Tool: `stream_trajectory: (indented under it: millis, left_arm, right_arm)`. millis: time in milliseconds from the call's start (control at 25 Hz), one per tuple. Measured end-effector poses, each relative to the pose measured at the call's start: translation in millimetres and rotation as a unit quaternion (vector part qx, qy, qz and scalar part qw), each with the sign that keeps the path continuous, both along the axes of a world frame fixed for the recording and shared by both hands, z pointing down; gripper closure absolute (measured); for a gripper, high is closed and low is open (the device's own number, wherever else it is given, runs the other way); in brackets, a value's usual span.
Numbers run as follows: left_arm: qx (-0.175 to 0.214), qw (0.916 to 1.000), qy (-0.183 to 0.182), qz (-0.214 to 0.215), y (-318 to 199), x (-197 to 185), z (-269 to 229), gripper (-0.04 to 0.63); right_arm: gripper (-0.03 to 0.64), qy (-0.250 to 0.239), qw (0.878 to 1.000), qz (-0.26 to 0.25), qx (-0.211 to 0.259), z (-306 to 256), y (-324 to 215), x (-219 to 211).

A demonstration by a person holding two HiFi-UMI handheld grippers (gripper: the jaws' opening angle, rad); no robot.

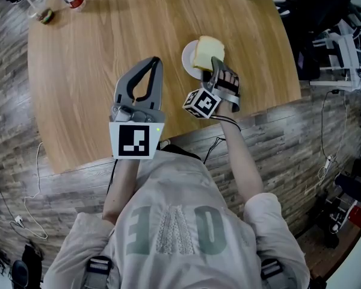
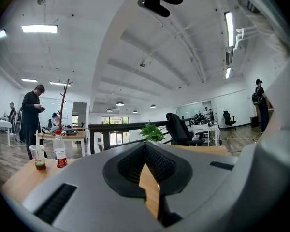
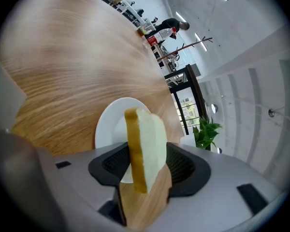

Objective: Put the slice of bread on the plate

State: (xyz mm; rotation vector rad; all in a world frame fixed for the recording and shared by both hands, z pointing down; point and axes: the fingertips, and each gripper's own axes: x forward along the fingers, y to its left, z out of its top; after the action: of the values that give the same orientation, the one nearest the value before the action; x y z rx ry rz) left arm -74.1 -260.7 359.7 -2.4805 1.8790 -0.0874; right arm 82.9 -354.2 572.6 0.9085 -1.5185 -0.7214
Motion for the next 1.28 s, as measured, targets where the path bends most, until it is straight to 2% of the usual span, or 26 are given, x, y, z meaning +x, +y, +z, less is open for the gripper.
stream_trajectory:
  millis: [320, 640, 760, 880, 960, 1040, 1120, 1280]
  left_arm:
    - [0.005, 1.0, 0.001, 0.006, 2, 1, -3, 0.586]
    - [0.033, 0.9993, -0.003, 0.02, 8, 8, -22, 0.586]
    - [0.039, 0.999, -0.004, 0.023, 10, 11, -29, 0.586]
    - [0.059, 0.9975, -0.012, 0.035, 11, 18, -42, 0.586]
    - [0.076, 0.996, -0.018, 0.044, 13, 23, -54, 0.586]
    - [0.092, 0.9943, -0.021, 0.05, 12, 27, -68, 0.586]
    - [0.108, 0.9925, -0.023, 0.052, 12, 28, -81, 0.586]
    - [0.128, 0.9894, -0.04, 0.057, 13, 29, -96, 0.586]
  right_arm:
    - [0.372, -0.002, 1.0, 0.002, -0.03, -3, 7, 1]
    - [0.357, -0.038, 0.998, 0.009, -0.048, -21, 20, -2]
    - [0.354, -0.074, 0.997, 0.014, -0.034, -45, 21, -7]
    - [0.354, -0.163, 0.986, 0.041, -0.017, -83, 21, -11]
    - [0.354, -0.248, 0.967, 0.063, -0.01, -111, 25, -16]
    - [0.356, -0.339, 0.938, 0.075, 0.0, -143, 29, -22]
    - [0.356, -0.43, 0.899, 0.08, 0.012, -177, 33, -27]
    - [0.357, -0.582, 0.81, 0.072, 0.022, -237, 47, -27]
